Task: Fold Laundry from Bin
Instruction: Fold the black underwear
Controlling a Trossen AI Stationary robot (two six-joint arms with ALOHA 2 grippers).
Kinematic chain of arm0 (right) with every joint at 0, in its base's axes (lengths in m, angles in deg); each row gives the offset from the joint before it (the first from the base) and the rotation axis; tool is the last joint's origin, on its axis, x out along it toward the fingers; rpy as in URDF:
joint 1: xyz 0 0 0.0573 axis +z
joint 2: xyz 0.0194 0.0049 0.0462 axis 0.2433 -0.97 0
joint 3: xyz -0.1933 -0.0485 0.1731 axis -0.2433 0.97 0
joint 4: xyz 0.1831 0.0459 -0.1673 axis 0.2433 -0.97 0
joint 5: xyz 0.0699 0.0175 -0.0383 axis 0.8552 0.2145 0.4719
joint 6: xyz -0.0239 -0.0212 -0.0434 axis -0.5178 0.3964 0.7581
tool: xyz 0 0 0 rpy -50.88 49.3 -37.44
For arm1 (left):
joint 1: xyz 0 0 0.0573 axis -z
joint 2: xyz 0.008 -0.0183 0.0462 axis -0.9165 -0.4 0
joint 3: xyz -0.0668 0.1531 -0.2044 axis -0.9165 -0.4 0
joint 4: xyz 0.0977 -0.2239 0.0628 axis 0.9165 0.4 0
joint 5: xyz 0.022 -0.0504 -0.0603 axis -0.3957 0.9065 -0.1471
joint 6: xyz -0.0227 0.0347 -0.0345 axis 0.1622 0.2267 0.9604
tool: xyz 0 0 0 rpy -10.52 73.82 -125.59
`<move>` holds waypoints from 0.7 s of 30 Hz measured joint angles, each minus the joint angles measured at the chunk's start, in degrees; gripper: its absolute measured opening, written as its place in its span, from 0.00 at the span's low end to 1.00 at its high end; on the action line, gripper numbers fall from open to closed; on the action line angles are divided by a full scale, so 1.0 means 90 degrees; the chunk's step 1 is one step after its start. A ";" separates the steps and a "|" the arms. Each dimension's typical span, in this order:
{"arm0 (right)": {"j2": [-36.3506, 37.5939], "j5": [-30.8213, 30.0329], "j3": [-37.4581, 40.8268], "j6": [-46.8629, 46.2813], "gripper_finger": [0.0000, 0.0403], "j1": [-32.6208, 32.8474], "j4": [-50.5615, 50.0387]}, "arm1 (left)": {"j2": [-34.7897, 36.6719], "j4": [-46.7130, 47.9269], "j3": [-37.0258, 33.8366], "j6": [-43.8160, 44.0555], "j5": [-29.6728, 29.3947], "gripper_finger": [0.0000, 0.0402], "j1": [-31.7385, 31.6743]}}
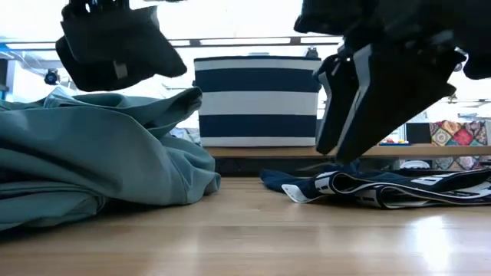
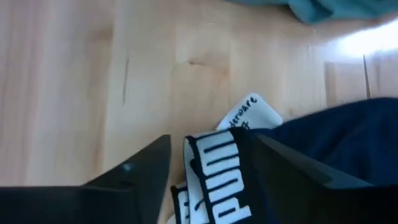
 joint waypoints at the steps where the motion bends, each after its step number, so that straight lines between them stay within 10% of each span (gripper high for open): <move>1: 0.0002 0.0031 0.0000 0.0077 0.60 -0.0004 0.0007 | 0.0000 0.0012 -0.0024 -0.0029 -0.0062 0.39 0.0000; 11: -0.0635 0.0119 0.0029 0.0094 0.62 -0.0065 0.0226 | -0.0005 0.0005 -0.0300 -0.0187 -0.0208 0.39 -0.0055; 21: -0.0620 0.0139 -0.0077 -0.0274 0.25 -0.0141 -0.0048 | -0.0012 0.0001 -0.0320 -0.0314 -0.0288 0.39 -0.0075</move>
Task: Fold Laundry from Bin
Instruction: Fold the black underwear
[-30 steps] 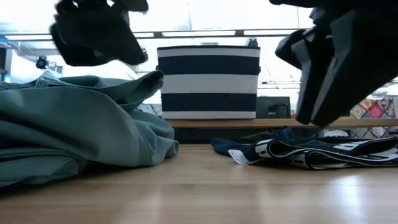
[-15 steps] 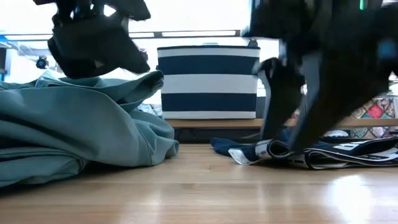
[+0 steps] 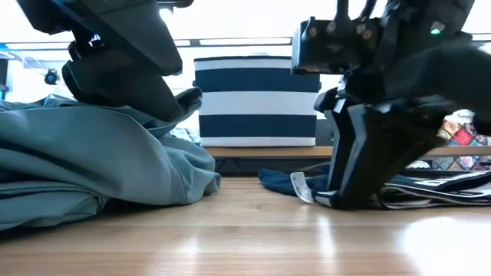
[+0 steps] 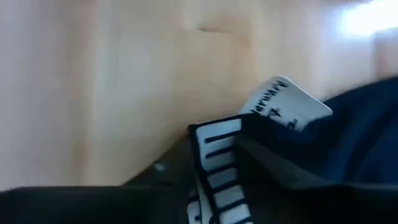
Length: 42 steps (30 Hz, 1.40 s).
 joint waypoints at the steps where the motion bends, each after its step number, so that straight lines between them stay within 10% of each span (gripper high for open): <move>1: 0.0003 -0.0057 -0.0059 0.0049 0.18 -0.0028 -0.0191 | 0.0000 -0.0005 0.0000 -0.0039 -0.0002 0.39 -0.0001; 4: 0.0098 -0.0117 -0.0377 0.0138 0.05 -0.0114 -0.0831 | -0.0005 -0.0106 0.0000 -0.0191 -0.0015 0.39 -0.0006; 18: 0.1193 0.0914 -0.1295 0.0472 0.02 -0.0179 -0.4587 | -0.0240 -0.1454 0.0007 -0.1671 0.0041 0.39 -0.1023; 42: 0.1843 0.0890 -0.1079 0.0522 0.02 -0.0045 -0.3324 | -0.1501 -0.0600 0.2177 -0.5735 -0.1848 0.57 -0.1538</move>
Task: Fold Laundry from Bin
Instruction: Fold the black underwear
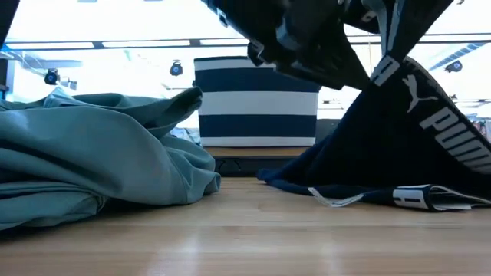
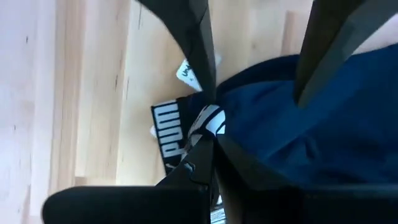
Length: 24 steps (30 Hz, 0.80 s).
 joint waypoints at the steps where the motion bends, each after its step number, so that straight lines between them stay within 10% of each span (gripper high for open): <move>1: 0.0000 -0.0100 0.0000 0.0025 0.02 0.0000 0.0051 | 0.0001 -0.0004 -0.0001 -0.0084 0.0015 0.58 0.0000; 17: -0.0017 -0.0175 -0.0005 0.0135 0.17 0.0014 0.0716 | -0.0393 -0.0112 0.0311 -0.0314 0.0630 0.59 -0.0124; 24: 0.0064 -0.0074 -0.0005 -0.0778 0.32 0.0240 -0.0004 | -0.0795 0.0864 0.1002 -0.0095 0.0803 0.39 -0.0160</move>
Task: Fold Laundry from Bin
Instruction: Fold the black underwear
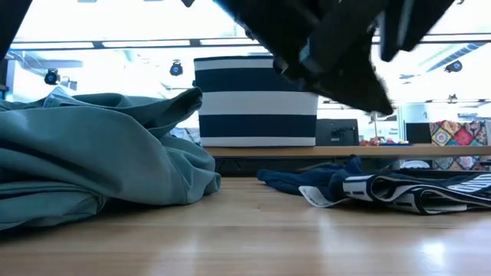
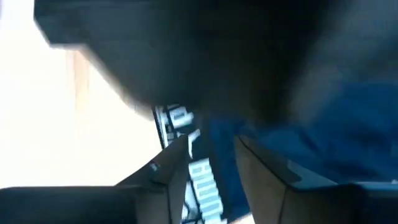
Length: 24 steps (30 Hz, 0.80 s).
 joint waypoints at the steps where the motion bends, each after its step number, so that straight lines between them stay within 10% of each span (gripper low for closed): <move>1: 0.0038 -0.0010 0.0022 -0.0194 0.34 0.0101 -0.0119 | -0.0037 0.0276 0.0053 0.0097 0.0074 0.34 0.0000; 13: 0.0050 -0.0298 0.1884 -0.2014 0.50 0.1372 0.0174 | -0.0029 0.0725 0.0202 0.1524 0.0758 0.18 0.0443; 24: -0.0324 -0.0736 0.2660 -0.0656 0.50 0.1473 0.1128 | -0.1154 -0.0822 0.0472 0.2410 0.0491 0.20 0.1090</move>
